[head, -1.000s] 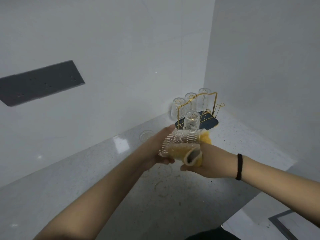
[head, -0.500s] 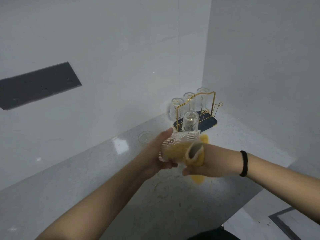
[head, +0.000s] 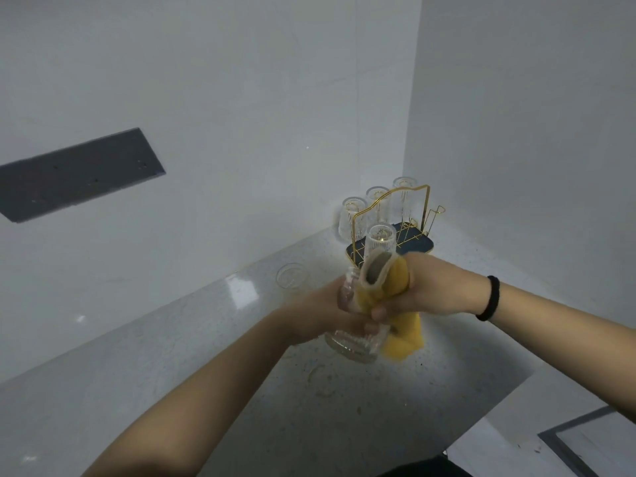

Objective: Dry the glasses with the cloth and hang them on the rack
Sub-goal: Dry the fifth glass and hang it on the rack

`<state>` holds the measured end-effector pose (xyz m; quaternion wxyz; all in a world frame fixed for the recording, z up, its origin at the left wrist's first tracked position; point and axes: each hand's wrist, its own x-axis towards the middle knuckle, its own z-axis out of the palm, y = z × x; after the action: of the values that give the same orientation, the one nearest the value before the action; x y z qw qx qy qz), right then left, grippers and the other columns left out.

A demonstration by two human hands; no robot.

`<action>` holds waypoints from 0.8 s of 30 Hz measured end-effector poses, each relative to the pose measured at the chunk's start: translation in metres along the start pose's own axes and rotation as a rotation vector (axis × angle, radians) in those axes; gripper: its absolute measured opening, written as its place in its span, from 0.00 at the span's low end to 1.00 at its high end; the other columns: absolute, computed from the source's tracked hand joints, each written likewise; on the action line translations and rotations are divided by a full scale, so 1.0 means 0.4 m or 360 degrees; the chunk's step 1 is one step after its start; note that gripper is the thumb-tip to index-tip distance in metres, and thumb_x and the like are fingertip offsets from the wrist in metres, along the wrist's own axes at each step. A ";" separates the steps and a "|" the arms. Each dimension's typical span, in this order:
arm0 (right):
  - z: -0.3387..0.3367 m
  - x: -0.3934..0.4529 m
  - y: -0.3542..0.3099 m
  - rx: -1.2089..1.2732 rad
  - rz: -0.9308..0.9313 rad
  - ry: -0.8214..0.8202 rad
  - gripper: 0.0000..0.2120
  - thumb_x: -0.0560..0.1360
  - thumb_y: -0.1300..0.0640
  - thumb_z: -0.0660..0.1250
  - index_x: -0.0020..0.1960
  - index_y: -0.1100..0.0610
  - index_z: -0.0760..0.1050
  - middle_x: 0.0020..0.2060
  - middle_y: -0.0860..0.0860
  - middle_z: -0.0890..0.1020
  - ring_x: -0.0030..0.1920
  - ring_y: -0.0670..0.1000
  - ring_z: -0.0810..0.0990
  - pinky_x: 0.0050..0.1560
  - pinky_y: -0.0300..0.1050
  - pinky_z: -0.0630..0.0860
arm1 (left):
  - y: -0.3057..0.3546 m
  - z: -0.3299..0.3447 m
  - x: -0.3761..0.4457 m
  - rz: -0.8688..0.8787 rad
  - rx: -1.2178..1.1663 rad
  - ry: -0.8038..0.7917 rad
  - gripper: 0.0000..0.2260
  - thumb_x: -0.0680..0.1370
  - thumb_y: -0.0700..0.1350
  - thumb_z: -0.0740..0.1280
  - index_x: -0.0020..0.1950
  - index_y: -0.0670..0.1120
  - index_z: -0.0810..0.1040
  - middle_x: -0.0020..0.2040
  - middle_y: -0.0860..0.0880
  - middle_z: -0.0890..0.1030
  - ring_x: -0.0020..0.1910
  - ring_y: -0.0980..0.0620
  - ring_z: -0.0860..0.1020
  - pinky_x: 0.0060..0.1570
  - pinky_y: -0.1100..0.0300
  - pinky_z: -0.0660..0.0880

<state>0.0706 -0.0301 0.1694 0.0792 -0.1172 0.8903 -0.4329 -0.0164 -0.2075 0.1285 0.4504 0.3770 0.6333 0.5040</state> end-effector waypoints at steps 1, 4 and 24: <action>-0.001 0.000 0.007 0.0062 0.0020 0.0232 0.09 0.65 0.53 0.75 0.40 0.40 0.78 0.38 0.37 0.82 0.42 0.37 0.79 0.45 0.31 0.72 | -0.008 0.001 0.001 -0.0007 -0.0159 0.0025 0.23 0.68 0.39 0.72 0.62 0.45 0.73 0.54 0.48 0.82 0.53 0.50 0.81 0.51 0.57 0.79; -0.007 0.009 0.017 0.0736 0.0040 0.0912 0.09 0.69 0.56 0.70 0.49 0.55 0.79 0.46 0.54 0.83 0.48 0.53 0.81 0.48 0.47 0.76 | -0.029 -0.005 -0.003 -0.0032 -0.0491 0.0208 0.26 0.65 0.45 0.73 0.61 0.39 0.73 0.53 0.39 0.79 0.51 0.41 0.79 0.52 0.48 0.78; 0.206 0.113 -0.072 0.1691 0.0173 0.1281 0.34 0.72 0.38 0.51 0.71 0.56 0.60 0.67 0.56 0.71 0.66 0.51 0.71 0.65 0.45 0.70 | 0.127 0.093 0.051 0.0102 -0.1977 0.1116 0.24 0.78 0.55 0.64 0.67 0.39 0.73 0.60 0.41 0.79 0.54 0.45 0.79 0.53 0.52 0.75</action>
<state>0.0514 -0.1217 0.1401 -0.1905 0.1535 0.5207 -0.8179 0.0137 -0.1670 0.1711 0.3367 -0.1150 0.3252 0.8762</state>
